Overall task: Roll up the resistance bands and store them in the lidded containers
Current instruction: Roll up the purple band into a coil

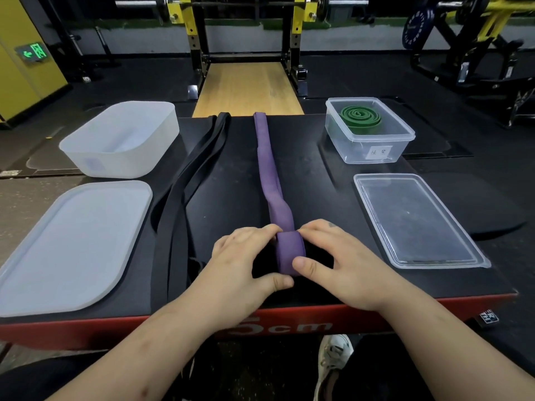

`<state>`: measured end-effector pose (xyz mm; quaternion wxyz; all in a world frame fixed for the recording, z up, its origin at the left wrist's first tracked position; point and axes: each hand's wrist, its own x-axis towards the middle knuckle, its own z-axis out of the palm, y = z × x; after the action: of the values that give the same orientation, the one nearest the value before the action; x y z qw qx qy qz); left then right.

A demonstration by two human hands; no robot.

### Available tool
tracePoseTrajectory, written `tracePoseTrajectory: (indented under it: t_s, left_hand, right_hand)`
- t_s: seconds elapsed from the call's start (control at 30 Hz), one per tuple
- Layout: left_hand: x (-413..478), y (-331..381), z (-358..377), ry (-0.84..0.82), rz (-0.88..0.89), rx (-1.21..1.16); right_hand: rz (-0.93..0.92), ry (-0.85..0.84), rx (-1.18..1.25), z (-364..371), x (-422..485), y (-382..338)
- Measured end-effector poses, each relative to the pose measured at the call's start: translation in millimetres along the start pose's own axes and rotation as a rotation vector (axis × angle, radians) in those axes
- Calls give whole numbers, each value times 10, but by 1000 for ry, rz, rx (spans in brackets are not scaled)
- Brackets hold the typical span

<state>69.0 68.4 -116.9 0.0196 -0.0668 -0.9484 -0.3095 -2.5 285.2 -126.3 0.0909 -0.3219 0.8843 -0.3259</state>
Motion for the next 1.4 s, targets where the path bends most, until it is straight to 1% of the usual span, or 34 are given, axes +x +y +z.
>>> tracePoseTrajectory:
  t_s: [0.17, 0.33, 0.5, 0.57, 0.63, 0.67, 0.73, 0.77, 0.83, 0.9, 0.97, 1.07, 1.1, 1.23, 1.3, 1.4]
  left_hand:
    - [-45, -19, -28, -32, 20, 23]
    - [-42, -18, -9, -33, 19, 27]
    - [-82, -34, 4, -82, 49, -15]
    - [-67, -37, 20, -58, 50, -4]
    - [-51, -30, 28, -37, 48, 14]
    - [-46, -31, 24, -36, 41, 18]
    - [-26, -37, 10, -39, 28, 27]
    - [-11, -46, 7, -42, 27, 33]
    - [15, -56, -10, -51, 23, 34]
    - [41, -63, -37, -72, 13, 24]
    - [62, -71, -57, -76, 15, 23]
    - [82, -58, -89, -95, -3, 16]
    - [86, -51, -99, -99, -4, 12]
    - [98, -44, -114, -116, 12, -14]
    - [103, -50, -119, -119, 13, -21]
    - [103, -52, -130, -111, 1, -36]
  right_hand:
    - [5, -95, 4, -51, -79, 42]
    - [-21, -68, 46, -65, -74, 35]
    - [-43, -99, 46, -72, -74, 15]
    - [-24, -105, 82, -67, -84, -3]
    - [20, -72, 162, -112, -66, -35]
    - [60, -18, 199, -146, -24, -60]
    - [220, 136, 287, -200, 145, -98]
    - [313, 182, 331, -211, 256, -93]
    - [440, 181, 420, -194, 475, -74]
    - [480, 151, 578, -188, 660, -74]
    - [492, 114, 746, -201, 824, -112]
    - [505, 79, 793, -209, 1081, -129]
    - [511, 80, 853, -203, 1173, -107]
    - [494, 124, 1224, -181, 1539, -18]
    - [459, 159, 1306, -204, 1729, 3]
    - [301, 267, 1331, -303, 2001, 48]
